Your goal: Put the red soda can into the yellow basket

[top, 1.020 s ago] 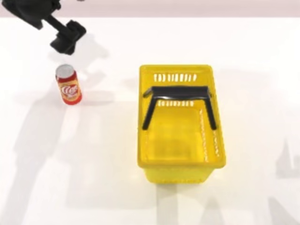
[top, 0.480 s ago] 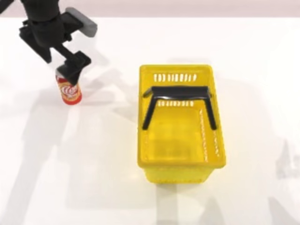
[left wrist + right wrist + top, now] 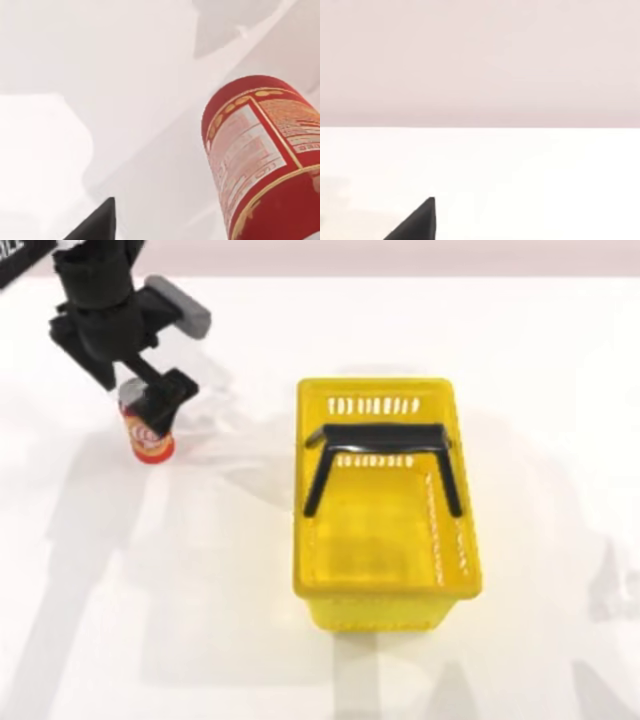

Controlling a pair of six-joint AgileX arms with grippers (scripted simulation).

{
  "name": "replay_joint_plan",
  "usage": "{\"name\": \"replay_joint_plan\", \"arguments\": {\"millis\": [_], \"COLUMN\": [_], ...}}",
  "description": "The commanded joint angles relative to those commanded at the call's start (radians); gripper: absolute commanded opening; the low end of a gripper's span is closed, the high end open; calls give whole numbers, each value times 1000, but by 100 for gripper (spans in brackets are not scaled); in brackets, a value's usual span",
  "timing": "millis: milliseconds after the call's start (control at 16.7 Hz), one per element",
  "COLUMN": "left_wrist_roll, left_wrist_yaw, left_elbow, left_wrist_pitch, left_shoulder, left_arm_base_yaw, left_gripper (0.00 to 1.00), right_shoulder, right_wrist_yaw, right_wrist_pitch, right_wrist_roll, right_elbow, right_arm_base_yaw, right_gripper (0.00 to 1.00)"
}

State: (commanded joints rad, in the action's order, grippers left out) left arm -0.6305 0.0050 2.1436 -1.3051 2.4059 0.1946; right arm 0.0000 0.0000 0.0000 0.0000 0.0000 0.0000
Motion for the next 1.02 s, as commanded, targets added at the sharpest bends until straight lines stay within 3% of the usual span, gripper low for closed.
{"name": "replay_joint_plan", "arguments": {"millis": [420, 1020], "left_wrist_roll": [-2, -2], "left_wrist_yaw": [0, 0], "left_elbow": [-83, -83], "left_wrist_pitch": [86, 86], "left_shoulder": [4, 4], "left_arm_base_yaw": [-1, -1], "left_gripper": [100, 25], "right_shoulder": [0, 0], "right_wrist_yaw": [0, 0], "right_wrist_pitch": [0, 0], "right_wrist_roll": [0, 0], "right_elbow": [0, 0], "right_arm_base_yaw": [0, 0], "right_gripper": [100, 100]}}
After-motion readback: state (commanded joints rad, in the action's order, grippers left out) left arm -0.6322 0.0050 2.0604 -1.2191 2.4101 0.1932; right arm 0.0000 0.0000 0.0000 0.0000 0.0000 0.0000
